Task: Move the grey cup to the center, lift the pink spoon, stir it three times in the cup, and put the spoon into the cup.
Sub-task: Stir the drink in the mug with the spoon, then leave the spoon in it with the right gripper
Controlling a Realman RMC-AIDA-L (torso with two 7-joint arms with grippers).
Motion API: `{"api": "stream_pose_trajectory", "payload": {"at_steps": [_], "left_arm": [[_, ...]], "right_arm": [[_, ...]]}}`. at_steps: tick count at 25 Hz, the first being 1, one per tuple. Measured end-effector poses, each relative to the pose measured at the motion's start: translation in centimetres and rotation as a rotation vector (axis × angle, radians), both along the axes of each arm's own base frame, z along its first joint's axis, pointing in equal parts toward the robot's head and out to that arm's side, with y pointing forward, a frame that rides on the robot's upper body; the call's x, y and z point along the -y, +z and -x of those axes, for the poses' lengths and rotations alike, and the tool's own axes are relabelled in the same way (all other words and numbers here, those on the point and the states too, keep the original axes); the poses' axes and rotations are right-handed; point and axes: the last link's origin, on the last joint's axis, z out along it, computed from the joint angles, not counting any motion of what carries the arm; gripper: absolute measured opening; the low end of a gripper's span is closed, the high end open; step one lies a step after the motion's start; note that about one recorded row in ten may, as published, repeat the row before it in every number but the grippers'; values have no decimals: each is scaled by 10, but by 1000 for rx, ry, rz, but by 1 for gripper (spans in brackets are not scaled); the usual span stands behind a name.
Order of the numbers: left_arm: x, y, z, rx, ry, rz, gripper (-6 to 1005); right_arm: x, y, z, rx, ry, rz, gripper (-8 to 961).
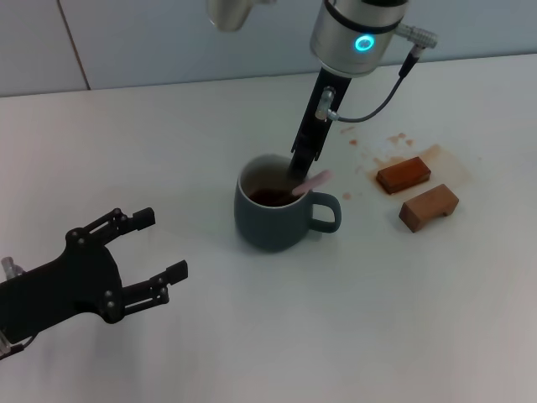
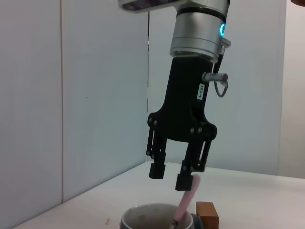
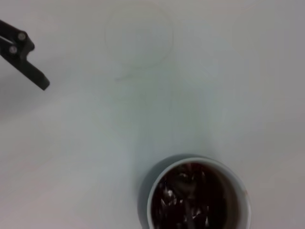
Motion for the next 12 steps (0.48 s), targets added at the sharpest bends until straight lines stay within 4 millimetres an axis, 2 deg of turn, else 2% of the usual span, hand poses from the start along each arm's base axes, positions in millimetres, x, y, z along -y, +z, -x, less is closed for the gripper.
{"api": "stream_pose_trajectory", "payload": {"at_steps": [6, 8, 12], "left_arm": [[0, 0, 0, 2, 1, -2, 859], [0, 0, 0, 2, 1, -2, 859], [0, 0, 0, 4, 4, -5, 859]], "right_arm": [[-1, 8, -3, -88, 16, -47, 600], [-1, 17, -5, -163, 22, -78, 614], [4, 50, -16, -407, 39, -179, 643]]}}
